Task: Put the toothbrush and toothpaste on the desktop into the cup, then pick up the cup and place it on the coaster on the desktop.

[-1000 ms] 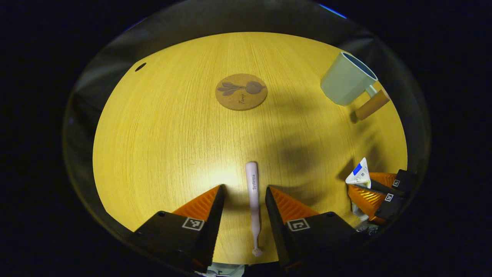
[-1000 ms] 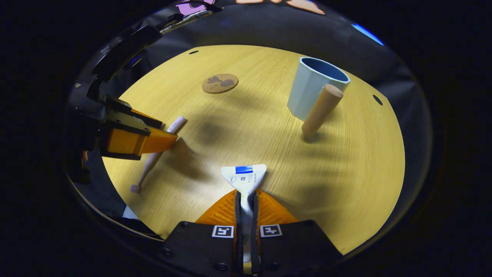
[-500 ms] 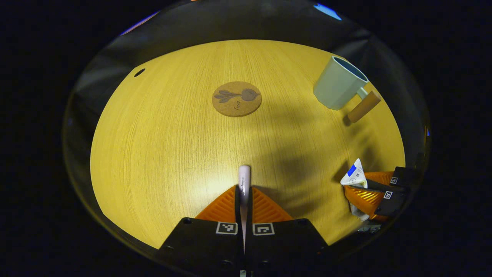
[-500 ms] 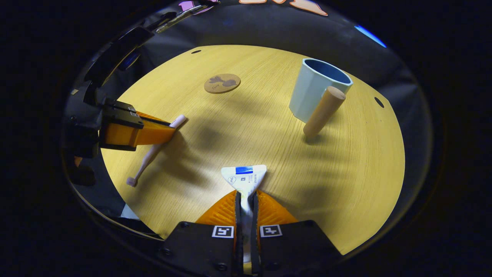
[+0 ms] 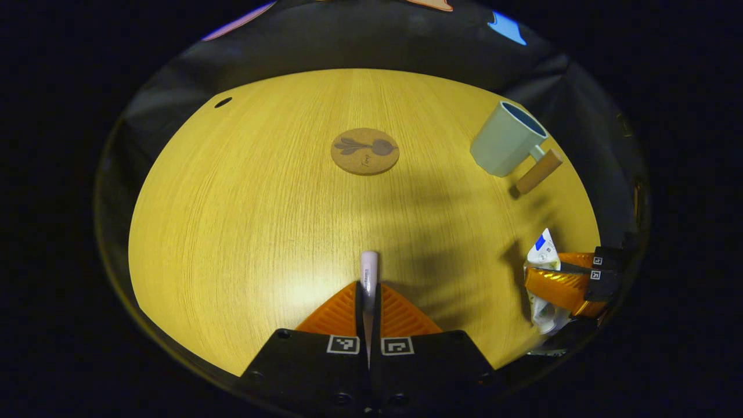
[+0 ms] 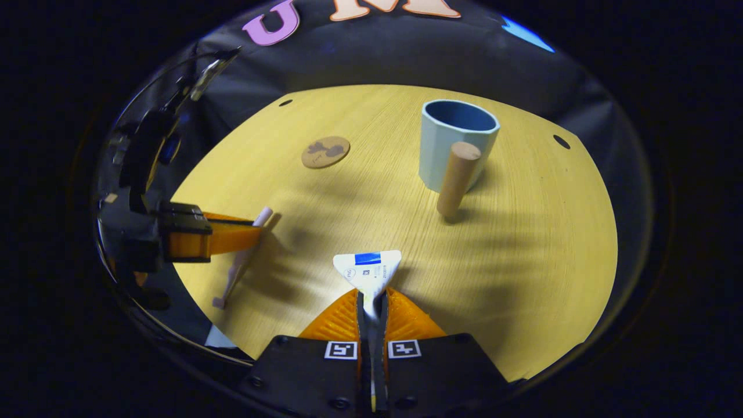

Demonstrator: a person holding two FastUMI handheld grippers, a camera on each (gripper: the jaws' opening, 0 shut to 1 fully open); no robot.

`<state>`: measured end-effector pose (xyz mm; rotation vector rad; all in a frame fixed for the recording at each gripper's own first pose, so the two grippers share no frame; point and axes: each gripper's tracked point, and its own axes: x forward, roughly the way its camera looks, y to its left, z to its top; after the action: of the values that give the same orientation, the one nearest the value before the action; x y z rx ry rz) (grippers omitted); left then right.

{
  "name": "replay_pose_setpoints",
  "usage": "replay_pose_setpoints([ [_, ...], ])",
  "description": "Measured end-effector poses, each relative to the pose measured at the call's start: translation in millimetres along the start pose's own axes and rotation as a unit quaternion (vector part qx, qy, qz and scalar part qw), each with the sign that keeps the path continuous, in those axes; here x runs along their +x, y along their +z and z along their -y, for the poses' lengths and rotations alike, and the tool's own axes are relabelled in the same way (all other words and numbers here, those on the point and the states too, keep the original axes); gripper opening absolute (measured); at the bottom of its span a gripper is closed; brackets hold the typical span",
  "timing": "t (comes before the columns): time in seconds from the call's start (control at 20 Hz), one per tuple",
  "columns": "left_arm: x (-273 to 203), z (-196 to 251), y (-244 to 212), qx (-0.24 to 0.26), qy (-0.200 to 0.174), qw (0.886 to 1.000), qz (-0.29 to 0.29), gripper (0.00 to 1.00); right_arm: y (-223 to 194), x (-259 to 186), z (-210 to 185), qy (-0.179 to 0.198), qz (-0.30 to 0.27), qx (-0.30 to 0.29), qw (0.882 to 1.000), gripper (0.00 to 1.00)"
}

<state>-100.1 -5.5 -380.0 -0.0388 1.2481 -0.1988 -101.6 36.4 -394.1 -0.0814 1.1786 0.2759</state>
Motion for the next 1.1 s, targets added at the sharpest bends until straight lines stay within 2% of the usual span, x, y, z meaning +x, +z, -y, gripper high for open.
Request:
replay_pose_setpoints([
  [0.3,-3.4,-14.1,-2.6,-0.013,-0.018,0.998,0.055,0.0,61.2,-37.6,9.6,0.022,0.086,0.049,0.995,0.05],
  [0.65,-39.9,-1.2,12.2,-0.019,-0.025,0.994,0.101,0.0,143.7,-60.5,20.8,0.04,0.18,0.05,0.982,0.05],
  [0.85,-56.3,6.8,22.4,-0.029,-0.031,0.991,0.128,0.0,197.2,-64.5,32.4,0.044,0.231,0.058,0.97,0.05],
  [1.1,-78.3,11.3,32.9,-0.038,-0.025,0.988,0.149,0.0,265.3,-49.0,53.1,0.033,0.308,0.076,0.948,0.05],
])
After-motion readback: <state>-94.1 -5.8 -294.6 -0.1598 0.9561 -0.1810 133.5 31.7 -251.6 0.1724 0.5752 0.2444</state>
